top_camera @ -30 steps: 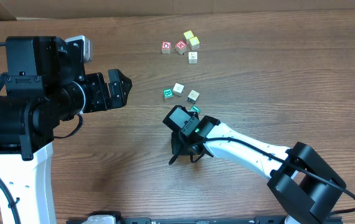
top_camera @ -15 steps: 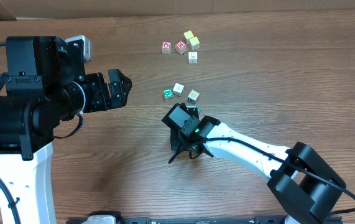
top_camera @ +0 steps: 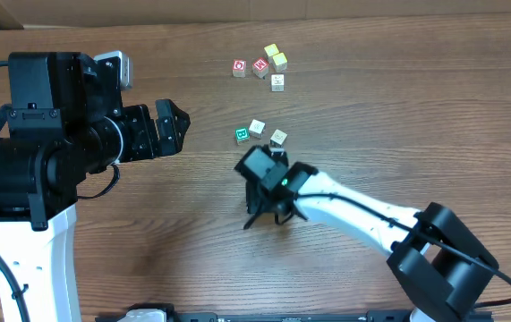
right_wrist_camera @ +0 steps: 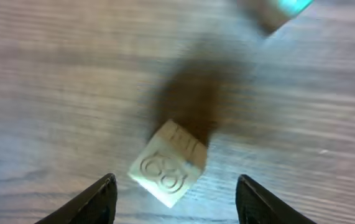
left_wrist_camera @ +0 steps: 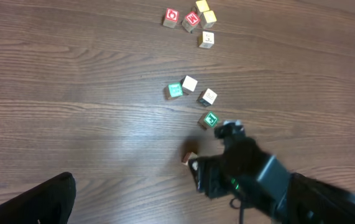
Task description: Flip 5 blocks
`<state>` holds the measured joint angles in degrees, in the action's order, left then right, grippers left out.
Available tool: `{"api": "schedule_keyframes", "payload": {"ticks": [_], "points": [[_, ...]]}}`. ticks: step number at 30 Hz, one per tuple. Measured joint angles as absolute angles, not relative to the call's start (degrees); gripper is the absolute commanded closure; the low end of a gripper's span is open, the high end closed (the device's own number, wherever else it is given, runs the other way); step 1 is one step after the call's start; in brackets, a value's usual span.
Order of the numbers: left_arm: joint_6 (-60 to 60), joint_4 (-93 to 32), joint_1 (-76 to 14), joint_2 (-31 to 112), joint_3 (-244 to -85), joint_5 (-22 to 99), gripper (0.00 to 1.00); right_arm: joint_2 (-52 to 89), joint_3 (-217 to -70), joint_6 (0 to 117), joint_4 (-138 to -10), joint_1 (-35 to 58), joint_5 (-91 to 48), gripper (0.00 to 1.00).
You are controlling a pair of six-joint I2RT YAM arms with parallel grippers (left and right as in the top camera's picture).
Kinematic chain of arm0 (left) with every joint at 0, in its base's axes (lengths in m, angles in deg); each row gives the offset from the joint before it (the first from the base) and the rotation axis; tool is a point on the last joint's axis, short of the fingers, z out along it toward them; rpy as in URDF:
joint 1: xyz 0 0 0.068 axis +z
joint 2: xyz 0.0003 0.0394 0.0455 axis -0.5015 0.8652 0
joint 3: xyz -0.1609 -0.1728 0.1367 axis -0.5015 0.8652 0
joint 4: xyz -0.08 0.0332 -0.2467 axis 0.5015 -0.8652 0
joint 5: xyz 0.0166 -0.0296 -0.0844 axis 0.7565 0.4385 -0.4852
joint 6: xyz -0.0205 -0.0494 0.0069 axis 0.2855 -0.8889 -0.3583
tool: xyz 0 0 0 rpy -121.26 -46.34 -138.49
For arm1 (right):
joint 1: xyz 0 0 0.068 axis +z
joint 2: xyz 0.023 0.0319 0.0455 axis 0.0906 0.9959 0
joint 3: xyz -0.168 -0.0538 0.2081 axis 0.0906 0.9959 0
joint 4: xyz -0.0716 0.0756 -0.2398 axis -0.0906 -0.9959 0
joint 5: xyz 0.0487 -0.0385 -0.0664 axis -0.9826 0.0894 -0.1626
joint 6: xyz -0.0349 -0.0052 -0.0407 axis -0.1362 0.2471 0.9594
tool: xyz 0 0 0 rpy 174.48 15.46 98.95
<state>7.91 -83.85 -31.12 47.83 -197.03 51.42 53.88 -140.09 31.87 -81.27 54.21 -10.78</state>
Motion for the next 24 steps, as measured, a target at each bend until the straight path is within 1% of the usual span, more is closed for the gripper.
{"api": "schedule_keyframes", "payload": {"ticks": [2,3,5,8,11,12,13,15,16,20,21,22,23,24], "points": [[7.89,-83.85,-31.12,47.83,-197.03,51.42,0.00,54.08,-143.47,32.41,-83.69,51.92,-11.04,0.39],[7.91,-83.85,-31.12,47.83,-197.03,51.44,0.00,54.12,-144.96,32.57,-84.37,50.82,-11.37,0.44],[7.91,-83.83,-31.12,47.83,-197.03,51.42,0.00,54.12,-148.48,32.94,-85.44,47.68,-13.11,0.49],[7.91,-83.85,-31.12,47.83,-197.03,51.42,0.00,54.10,-150.16,33.09,-86.60,44.48,-16.00,0.50],[7.91,-83.85,-31.12,47.83,-197.03,51.42,0.00,54.12,-149.79,32.79,-89.46,44.16,-17.90,0.50],[7.91,-83.85,-31.12,47.83,-197.03,51.42,0.00,54.12,-149.64,32.22,-89.62,44.40,-18.10,0.45],[7.91,-83.85,-31.12,47.83,-197.03,51.42,0.00,54.12,-149.20,30.82,-89.70,45.16,-18.69,0.37],[7.91,-83.85,-31.12,47.83,-197.03,51.42,0.00,54.12,-147.89,28.04,-89.11,46.58,-19.12,0.16],[7.91,-83.83,-31.12,47.83,-197.03,51.42,0.00,54.12,-146.21,26.29,-87.93,48.29,-19.12,0.00],[7.91,-83.85,-31.12,47.83,-197.03,51.42,0.00,54.43,-144.20,23.85,-85.24,51.54,-18.82,0.00],[7.91,-83.85,-31.12,47.83,-197.03,51.42,0.00,54.45,-143.93,23.36,-84.19,52.35,-18.82,0.03],[7.91,-83.85,-31.12,47.83,-197.03,51.42,0.00,54.47,-143.85,23.06,-83.19,53.05,-18.82,0.21],[7.91,-83.85,-31.12,47.83,-197.03,51.42,0.00,54.47,-143.85,22.77,-82.62,53.40,-18.82,0.43],[7.91,-83.85,-31.12,47.83,-197.03,51.42,0.00,54.47,-143.85,22.56,-82.38,53.64,-18.73,0.57]]}}
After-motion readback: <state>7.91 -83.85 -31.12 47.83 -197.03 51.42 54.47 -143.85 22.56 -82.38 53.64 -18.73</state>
